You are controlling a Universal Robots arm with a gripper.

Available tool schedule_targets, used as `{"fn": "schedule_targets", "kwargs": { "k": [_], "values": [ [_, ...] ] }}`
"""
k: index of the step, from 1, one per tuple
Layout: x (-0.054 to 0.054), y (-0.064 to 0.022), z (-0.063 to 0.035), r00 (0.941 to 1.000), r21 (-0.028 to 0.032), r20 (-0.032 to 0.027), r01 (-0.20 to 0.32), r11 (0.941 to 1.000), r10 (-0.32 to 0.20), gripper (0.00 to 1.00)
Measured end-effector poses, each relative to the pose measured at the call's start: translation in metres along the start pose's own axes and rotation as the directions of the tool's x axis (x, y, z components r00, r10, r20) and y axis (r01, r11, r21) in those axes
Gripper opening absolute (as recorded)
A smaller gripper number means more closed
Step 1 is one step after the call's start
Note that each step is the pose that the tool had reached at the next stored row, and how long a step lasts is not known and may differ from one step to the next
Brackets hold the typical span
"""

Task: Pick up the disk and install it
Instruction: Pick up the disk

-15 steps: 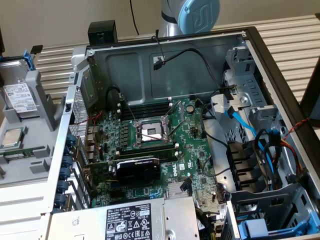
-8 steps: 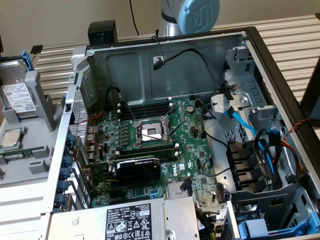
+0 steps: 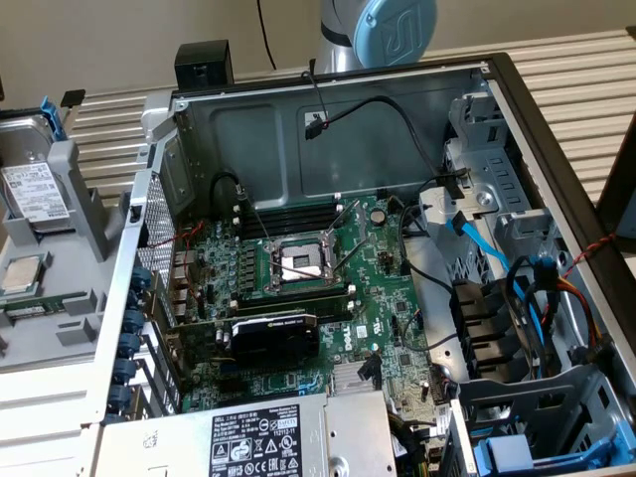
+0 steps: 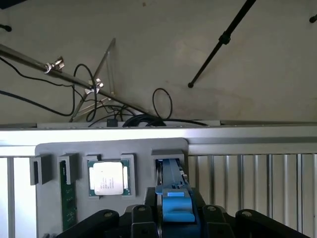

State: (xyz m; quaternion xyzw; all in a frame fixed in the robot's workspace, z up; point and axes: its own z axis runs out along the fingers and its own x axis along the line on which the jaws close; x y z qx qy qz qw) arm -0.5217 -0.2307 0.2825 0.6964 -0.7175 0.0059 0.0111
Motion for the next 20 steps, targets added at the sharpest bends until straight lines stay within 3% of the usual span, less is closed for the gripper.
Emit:
{"fn": "schedule_targets", "kwargs": {
  "k": [20],
  "values": [
    [-0.001,0.0019,-0.0112,0.9999,0.0004,-0.0101,-0.001,1.0,0.001,0.37]
  ]
}}
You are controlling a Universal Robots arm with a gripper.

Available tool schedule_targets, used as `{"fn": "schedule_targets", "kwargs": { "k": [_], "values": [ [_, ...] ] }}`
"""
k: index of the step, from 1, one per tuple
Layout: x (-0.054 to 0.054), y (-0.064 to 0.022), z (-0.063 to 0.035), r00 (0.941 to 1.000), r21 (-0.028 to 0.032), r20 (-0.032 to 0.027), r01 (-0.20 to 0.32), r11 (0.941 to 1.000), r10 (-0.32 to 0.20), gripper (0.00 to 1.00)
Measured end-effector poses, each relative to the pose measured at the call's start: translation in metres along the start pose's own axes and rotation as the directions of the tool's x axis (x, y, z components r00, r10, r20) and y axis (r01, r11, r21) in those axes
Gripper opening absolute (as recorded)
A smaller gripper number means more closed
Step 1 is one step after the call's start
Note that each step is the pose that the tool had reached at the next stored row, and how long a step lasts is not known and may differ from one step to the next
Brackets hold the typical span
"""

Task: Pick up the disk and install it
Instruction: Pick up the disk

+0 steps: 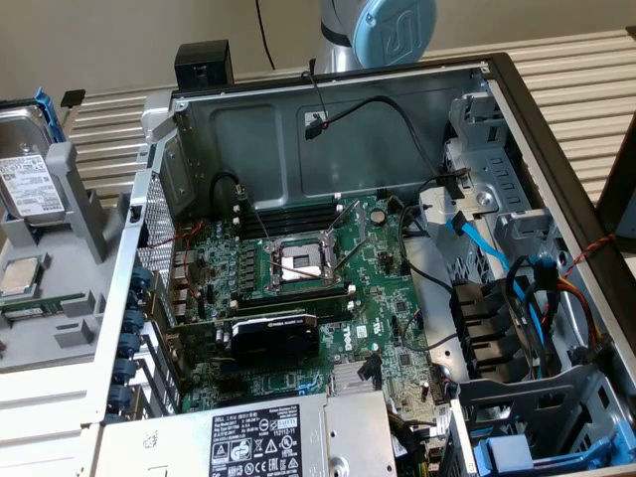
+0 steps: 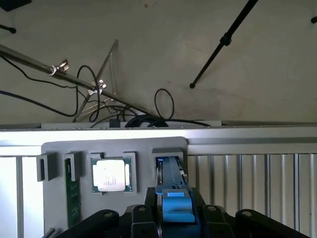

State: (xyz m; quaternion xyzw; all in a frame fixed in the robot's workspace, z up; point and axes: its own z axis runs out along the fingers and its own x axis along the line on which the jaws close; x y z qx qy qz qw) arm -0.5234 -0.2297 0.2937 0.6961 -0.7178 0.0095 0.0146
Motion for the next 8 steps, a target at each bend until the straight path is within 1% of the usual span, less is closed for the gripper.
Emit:
{"fn": "schedule_targets", "kwargs": {
  "k": [8],
  "values": [
    [-0.0008,0.0006,-0.0031,1.0,0.0003,-0.0046,-0.001,1.0,0.001,0.37]
  ]
}}
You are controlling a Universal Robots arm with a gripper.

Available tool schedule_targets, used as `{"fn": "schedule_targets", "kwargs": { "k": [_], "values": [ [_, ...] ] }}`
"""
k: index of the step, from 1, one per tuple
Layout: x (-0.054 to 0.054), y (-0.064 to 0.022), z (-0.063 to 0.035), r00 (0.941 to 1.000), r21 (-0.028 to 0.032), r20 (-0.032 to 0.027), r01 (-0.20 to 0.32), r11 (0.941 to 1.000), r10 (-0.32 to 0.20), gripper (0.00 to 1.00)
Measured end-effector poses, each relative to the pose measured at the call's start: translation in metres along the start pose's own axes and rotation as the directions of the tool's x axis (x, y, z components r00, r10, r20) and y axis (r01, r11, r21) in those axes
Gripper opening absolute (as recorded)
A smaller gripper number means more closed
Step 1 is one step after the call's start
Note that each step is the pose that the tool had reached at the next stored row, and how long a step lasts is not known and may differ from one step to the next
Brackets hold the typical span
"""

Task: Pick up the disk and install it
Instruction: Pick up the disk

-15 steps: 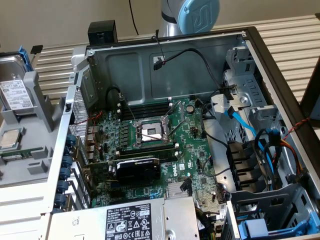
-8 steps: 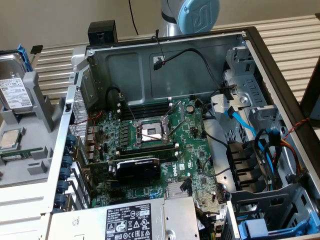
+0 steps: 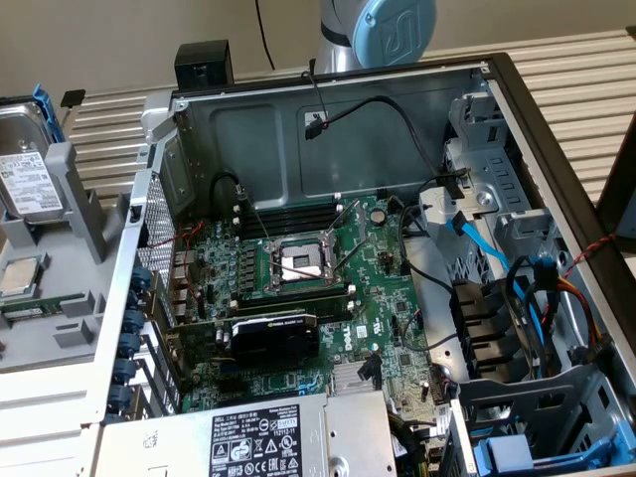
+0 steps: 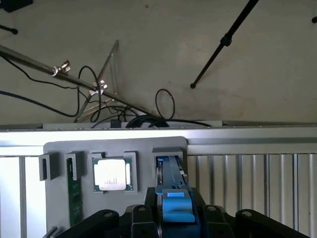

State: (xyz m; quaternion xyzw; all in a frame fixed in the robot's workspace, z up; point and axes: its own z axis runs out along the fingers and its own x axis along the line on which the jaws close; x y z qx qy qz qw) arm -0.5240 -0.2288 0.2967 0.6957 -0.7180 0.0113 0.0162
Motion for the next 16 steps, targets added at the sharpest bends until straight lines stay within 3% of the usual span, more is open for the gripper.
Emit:
{"fn": "schedule_targets", "kwargs": {
  "k": [16],
  "values": [
    [-0.0058,0.0012,-0.0093,0.9999,0.0005,-0.0132,0.0,1.0,0.0,0.37]
  ]
}}
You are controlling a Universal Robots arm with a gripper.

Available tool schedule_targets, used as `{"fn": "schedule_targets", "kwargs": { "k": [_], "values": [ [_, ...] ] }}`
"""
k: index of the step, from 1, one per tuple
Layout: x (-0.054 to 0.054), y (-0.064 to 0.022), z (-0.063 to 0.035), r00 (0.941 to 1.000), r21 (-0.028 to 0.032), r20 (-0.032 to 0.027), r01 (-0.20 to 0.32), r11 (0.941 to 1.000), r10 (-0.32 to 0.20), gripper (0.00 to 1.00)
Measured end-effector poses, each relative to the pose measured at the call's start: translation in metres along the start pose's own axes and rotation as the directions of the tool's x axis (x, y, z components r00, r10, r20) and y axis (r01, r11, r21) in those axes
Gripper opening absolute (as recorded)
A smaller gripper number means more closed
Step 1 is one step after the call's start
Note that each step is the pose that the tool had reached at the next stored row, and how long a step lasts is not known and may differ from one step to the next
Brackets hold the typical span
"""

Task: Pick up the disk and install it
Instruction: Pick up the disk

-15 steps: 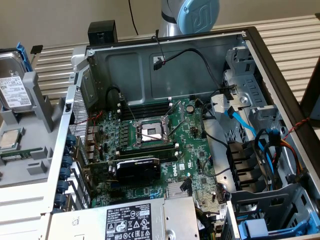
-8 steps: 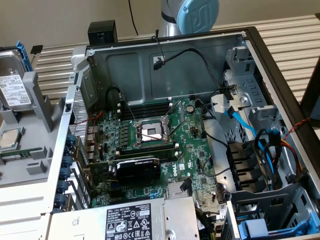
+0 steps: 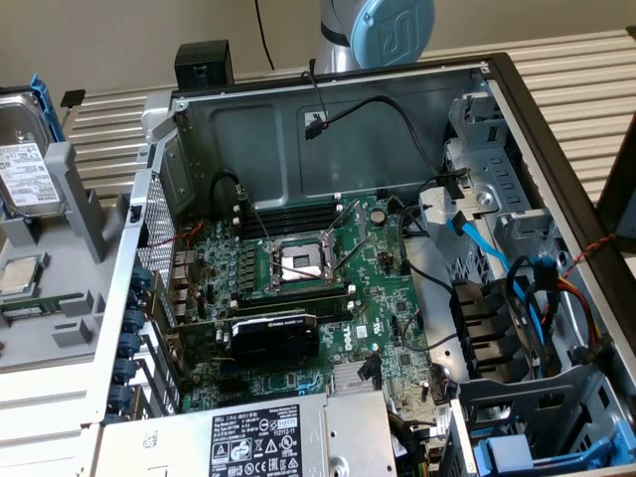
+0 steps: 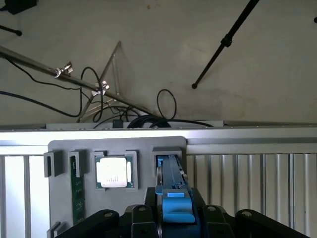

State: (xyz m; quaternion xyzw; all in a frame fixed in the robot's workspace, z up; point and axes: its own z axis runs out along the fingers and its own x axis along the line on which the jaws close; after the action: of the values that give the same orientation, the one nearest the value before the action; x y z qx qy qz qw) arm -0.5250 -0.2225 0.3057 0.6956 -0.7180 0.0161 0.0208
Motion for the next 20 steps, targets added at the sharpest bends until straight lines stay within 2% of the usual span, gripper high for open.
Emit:
{"fn": "schedule_targets", "kwargs": {
  "k": [5,12,20],
  "values": [
    [0.0,0.0006,-0.0069,1.0,0.0002,-0.0041,0.0,1.0,0.0,0.37],
    [0.0,0.0008,-0.0241,0.9999,0.0013,-0.0133,0.0,1.0,0.0,0.37],
    [-0.003,0.0011,-0.0494,0.9994,0.0037,-0.0337,-0.003,1.0,0.003,0.37]
  ]
}}
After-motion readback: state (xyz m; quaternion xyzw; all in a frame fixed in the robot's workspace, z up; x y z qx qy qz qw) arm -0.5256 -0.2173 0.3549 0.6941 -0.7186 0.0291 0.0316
